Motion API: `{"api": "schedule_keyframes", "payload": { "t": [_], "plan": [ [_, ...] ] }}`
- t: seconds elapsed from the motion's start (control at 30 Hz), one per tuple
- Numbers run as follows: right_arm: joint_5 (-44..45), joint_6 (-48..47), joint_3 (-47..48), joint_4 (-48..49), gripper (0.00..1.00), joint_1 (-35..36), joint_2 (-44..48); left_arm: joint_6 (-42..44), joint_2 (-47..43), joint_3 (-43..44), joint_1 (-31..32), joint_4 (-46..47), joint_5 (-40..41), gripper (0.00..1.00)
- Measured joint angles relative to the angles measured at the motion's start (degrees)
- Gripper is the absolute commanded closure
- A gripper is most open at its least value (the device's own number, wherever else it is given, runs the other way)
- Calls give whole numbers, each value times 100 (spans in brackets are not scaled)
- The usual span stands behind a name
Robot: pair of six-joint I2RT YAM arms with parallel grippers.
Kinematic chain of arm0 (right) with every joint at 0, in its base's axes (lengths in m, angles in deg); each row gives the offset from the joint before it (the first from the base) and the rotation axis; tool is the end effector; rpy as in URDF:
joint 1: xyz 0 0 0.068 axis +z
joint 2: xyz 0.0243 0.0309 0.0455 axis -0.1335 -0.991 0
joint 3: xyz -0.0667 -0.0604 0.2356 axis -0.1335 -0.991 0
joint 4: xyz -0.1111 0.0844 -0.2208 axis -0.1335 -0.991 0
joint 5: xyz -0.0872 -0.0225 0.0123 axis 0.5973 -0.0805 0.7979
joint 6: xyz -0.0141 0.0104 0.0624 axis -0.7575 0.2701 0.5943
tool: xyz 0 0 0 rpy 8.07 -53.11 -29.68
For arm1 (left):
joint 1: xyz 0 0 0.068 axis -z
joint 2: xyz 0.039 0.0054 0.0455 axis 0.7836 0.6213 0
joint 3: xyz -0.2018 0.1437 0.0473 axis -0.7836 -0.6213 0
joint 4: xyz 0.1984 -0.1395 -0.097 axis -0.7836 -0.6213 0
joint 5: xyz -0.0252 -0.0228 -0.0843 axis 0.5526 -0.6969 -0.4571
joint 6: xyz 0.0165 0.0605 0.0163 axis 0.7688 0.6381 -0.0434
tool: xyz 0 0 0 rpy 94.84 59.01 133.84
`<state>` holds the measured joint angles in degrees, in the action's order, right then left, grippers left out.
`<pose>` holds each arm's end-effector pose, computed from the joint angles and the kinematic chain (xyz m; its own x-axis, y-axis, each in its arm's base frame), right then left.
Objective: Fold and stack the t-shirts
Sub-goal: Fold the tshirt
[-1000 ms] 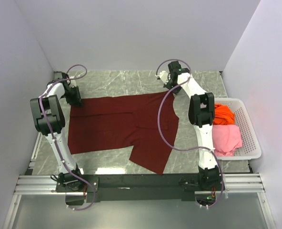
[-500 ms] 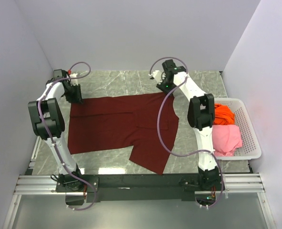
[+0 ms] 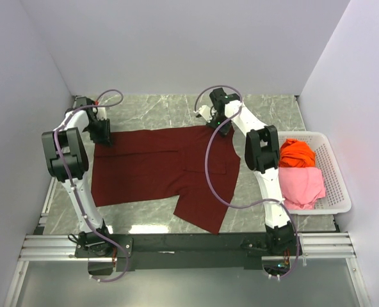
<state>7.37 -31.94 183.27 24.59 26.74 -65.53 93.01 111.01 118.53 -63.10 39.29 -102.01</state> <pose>0.4672 0.1635 0.1391 -0.4051 -0.8893 -0.2122 -0.8833 0.4406 -0.1602 0.4278 0.0739 0.1372 -0.9295 -0.0745 -0.3613 -0.0007 0.9798 -0.2002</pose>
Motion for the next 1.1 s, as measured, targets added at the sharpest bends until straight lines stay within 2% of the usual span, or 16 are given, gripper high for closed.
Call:
{"api": "schedule_keyframes", "payload": {
  "t": [0.33,0.4,0.43,0.47,0.5,0.53,0.57,0.6,0.63,0.67,0.7,0.73,0.93,1.0,1.1],
  "plan": [
    [581,-42,581,33,96,-236,-345,-92,352,535,164,-168,20,66],
    [726,-81,579,160,91,-262,-345,-140,417,647,186,-170,2,65],
    [765,-92,579,225,88,-273,-345,-140,426,669,186,-168,-22,64],
    [782,-105,579,278,78,-284,-345,-140,424,680,186,-155,-48,61],
    [782,-107,579,319,73,-284,-345,-127,424,688,186,-157,-81,60],
    [774,-101,579,337,63,-284,-330,-98,420,702,186,-151,-144,50],
    [741,-105,577,337,57,-284,-308,-31,407,713,186,-136,-212,47],
    [693,-103,544,341,50,-284,-247,31,365,713,186,-122,-289,36],
    [640,-85,470,341,42,-284,-140,114,304,706,181,-111,-365,29],
    [551,-70,352,323,36,-284,13,201,166,662,177,-72,-466,10],
    [459,-66,227,295,30,-284,208,313,-7,560,166,2,-562,1],
    [345,-61,76,284,25,-282,457,404,-297,378,142,103,-680,1],
    [-476,146,-839,234,21,-269,2538,918,-2739,-393,0,348,-1399,1],
    [-811,284,-1279,455,15,-258,3445,1058,-3405,-529,-66,483,-1679,1],
    [-1360,358,-2037,844,13,-195,4697,1189,-4409,-1110,-142,815,-2081,1]
  ]
}}
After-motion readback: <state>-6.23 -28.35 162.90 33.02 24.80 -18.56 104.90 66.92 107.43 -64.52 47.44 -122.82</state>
